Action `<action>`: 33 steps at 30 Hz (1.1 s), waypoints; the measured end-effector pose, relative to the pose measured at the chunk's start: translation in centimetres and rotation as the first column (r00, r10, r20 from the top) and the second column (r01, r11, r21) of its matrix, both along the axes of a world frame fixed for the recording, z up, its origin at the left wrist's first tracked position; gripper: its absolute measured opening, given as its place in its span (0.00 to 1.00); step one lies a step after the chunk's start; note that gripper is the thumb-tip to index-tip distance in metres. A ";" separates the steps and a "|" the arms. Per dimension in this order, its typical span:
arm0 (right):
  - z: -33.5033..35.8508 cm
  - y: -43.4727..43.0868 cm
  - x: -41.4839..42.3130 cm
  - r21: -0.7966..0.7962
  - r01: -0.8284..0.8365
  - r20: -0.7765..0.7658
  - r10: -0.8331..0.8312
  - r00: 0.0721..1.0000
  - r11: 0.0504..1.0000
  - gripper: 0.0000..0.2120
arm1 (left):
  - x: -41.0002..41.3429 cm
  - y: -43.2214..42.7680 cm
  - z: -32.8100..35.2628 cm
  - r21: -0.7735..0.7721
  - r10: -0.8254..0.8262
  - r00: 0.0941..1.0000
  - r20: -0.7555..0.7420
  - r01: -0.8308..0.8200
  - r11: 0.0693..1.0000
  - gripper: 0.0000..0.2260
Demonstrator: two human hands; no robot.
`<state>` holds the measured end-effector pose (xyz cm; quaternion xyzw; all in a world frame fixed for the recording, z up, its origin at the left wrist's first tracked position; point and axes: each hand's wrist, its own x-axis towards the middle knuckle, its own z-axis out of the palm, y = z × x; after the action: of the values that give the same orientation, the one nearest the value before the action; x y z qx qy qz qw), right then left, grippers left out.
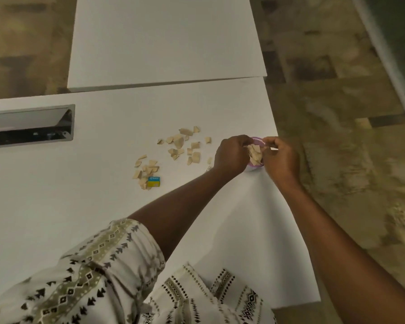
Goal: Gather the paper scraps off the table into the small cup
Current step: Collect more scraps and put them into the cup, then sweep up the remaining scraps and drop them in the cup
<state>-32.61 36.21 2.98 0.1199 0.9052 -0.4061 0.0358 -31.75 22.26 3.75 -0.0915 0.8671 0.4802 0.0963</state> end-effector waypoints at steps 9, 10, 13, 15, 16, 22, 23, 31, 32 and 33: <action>-1.0 -7.1 6.4 -0.039 -0.326 -0.019 0.326 0.945 0.945 0.10 | 10.2 -9.5 -3.3 -0.093 0.145 0.989 -0.028 -0.147 0.985 0.08; -1.6 -8.3 7.3 -0.047 -0.379 0.003 0.380 0.925 0.924 0.09 | 11.8 -10.9 -3.8 -0.106 0.173 0.985 -0.019 -0.174 0.979 0.08; -3.5 -11.7 9.9 -0.069 -0.528 0.055 0.532 0.845 0.847 0.09 | 16.4 -15.2 -5.4 -0.163 0.280 0.960 0.008 -0.275 0.948 0.07; -4.7 -13.9 11.5 -0.080 -0.600 0.099 0.606 0.790 0.796 0.10 | 19.5 -18.0 -6.4 -0.222 0.356 0.934 0.022 -0.342 0.913 0.07; -5.3 -15.0 12.1 -0.072 -0.633 0.130 0.636 0.760 0.771 0.11 | 20.9 -19.3 -6.9 -0.262 0.389 0.920 0.031 -0.368 0.892 0.07; -7.3 -19.1 14.6 0.079 -0.859 0.239 0.827 0.509 0.506 0.21 | 26.1 -22.9 -8.7 -0.421 0.442 0.884 0.149 -0.348 0.838 0.09; -7.5 -19.4 14.8 0.121 -0.882 0.258 0.843 0.471 0.456 0.21 | 26.5 -22.9 -8.9 -0.447 0.400 0.903 0.158 -0.296 0.844 0.08; -8.6 -20.1 14.5 0.395 -0.903 0.290 0.909 0.299 0.171 0.09 | 25.7 -22.2 -9.7 -0.565 0.231 0.950 0.210 -0.075 0.822 0.03; -8.6 -20.0 14.3 0.397 -0.901 0.285 0.910 0.301 0.174 0.09 | 25.3 -22.2 -9.7 -0.564 0.228 0.951 0.208 -0.074 0.822 0.03; -8.7 -19.9 13.9 0.397 -0.898 0.277 0.908 0.314 0.189 0.09 | 24.9 -22.3 -9.8 -0.561 0.226 0.953 0.204 -0.075 0.825 0.03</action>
<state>-18.69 16.32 -5.69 -0.4330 0.8699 -0.0671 0.2262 -6.87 -0.03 -6.02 -0.2463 0.9372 0.2025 0.1413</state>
